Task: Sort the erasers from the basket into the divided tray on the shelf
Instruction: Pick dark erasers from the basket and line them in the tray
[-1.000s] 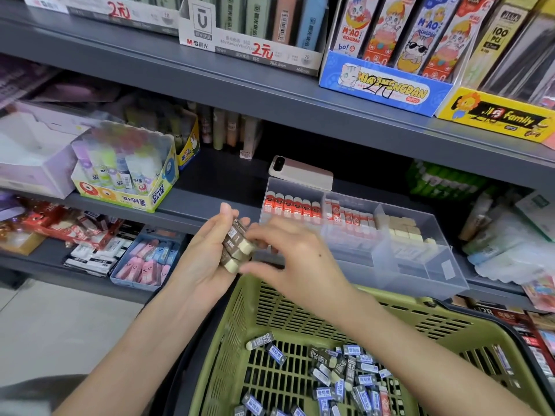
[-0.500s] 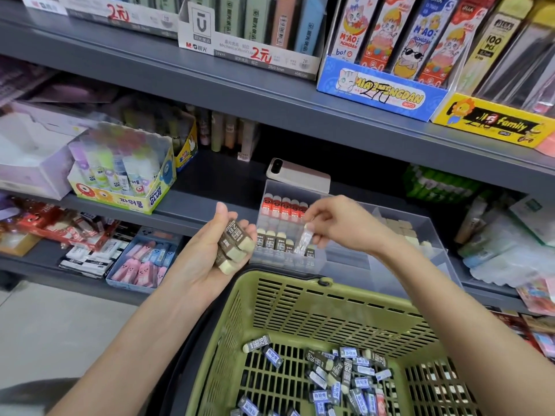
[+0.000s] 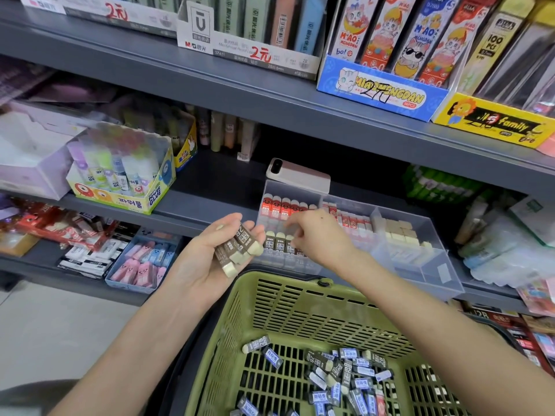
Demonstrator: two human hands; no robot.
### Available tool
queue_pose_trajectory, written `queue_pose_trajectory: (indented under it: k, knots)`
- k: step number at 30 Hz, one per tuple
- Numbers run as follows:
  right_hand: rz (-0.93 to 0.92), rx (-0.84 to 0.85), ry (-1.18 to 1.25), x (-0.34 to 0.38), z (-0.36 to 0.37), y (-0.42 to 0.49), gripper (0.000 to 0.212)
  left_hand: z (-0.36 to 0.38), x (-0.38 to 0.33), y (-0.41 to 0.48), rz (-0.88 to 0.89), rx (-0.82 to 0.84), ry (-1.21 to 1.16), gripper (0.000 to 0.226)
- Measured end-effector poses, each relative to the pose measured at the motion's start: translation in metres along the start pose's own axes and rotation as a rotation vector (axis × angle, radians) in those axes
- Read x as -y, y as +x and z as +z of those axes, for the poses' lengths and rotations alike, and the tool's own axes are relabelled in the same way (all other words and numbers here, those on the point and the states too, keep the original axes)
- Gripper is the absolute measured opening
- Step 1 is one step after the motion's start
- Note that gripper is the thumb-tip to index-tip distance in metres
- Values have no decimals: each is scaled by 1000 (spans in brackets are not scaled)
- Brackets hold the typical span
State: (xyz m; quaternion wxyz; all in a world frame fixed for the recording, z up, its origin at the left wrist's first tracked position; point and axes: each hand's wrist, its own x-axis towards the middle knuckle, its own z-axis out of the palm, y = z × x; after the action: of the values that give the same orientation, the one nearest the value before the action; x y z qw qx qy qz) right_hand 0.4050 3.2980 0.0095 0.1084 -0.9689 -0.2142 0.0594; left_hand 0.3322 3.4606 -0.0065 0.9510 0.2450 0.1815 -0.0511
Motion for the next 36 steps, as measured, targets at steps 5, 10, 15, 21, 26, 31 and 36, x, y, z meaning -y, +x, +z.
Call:
queue_pose_trajectory:
  k: [5, 10, 15, 21, 26, 31, 36]
  knots:
    - [-176, -282, 336, 16, -15, -31, 21, 0, 0, -1, 31, -15, 21, 24]
    - [-230, -204, 516, 39, -9, -55, 21, 1, 3, -2, 39, 32, 77, 24]
    - [-35, -191, 968, 32, -19, -53, 24, 0, 4, -4, 58, 116, 81, 24]
    - [128, -211, 817, -22, -58, -18, 15, -2, -1, 0, 51, 66, -16, 34]
    - [43, 48, 400, -35, -43, 1, 13, -3, 0, 2, 27, 52, -29, 32]
    - [31, 30, 306, -33, -27, 5, 13, -5, 1, 3, 19, 66, -19, 33]
    - [43, 21, 306, -36, -26, 4, 12, -5, 0, 4, 16, 67, -12, 31]
